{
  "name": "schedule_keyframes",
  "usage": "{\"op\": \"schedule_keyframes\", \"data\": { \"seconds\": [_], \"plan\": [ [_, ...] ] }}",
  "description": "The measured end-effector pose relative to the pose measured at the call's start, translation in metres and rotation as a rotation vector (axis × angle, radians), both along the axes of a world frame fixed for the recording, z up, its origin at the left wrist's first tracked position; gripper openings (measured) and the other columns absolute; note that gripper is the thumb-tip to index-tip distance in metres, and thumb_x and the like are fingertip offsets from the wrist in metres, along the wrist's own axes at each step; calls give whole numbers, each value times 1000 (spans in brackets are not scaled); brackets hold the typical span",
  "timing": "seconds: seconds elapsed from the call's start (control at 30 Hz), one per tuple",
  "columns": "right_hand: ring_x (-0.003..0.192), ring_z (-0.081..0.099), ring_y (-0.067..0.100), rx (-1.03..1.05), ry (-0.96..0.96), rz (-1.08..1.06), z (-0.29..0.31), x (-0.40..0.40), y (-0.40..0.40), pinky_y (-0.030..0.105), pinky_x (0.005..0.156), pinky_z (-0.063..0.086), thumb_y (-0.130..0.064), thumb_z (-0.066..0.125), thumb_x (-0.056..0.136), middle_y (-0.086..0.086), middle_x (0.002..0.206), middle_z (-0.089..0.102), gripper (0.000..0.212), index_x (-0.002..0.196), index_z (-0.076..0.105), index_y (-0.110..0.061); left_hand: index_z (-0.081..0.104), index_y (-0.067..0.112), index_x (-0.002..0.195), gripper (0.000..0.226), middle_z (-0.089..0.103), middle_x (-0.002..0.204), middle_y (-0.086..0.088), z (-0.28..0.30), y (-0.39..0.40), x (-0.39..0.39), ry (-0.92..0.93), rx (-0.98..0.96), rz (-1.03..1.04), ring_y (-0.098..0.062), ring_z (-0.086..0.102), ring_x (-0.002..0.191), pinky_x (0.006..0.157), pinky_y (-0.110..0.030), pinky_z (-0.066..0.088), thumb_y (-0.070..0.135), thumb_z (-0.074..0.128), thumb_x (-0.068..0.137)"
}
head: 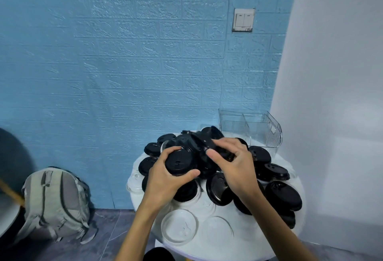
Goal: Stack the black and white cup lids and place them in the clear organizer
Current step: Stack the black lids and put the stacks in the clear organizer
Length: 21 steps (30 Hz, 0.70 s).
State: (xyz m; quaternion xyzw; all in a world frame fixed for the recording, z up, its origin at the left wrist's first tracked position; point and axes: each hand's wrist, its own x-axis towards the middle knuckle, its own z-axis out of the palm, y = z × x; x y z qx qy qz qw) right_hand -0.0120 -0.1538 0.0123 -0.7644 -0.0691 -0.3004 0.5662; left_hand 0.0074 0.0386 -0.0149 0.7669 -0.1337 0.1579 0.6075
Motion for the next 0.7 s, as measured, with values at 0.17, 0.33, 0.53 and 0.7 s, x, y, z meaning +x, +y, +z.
{"op": "schedule_keyframes", "data": {
  "seconds": [0.17,0.33,0.53,0.7],
  "plan": [
    [122,38,-2,-468,-100,-11,0,5,11,17,104,18,-50,75,82,-31,113,55,33,113,74,-39,58,38,122,73,74,99,21,6,-14,-1,-13,78,26,13,66,92,77,-3,46,37,98,61],
    [125,36,-4,-568,-132,34,3,9,5,15,106,14,-45,75,85,-31,117,52,36,119,72,-35,51,36,132,82,73,108,21,3,-21,-2,-22,89,29,10,67,99,85,-15,53,47,94,62],
    [124,38,0,-680,-77,141,5,8,0,28,110,28,-55,64,85,-31,119,48,42,122,71,-35,39,41,137,94,69,98,26,0,-23,3,-12,93,49,14,65,89,73,-6,48,31,95,62],
    [122,47,2,-629,1,231,10,1,-4,17,107,35,-48,75,84,-29,118,50,44,125,71,-29,52,42,121,79,74,95,22,1,-24,4,-10,90,18,5,69,87,74,-15,53,43,97,57]
  ]
}}
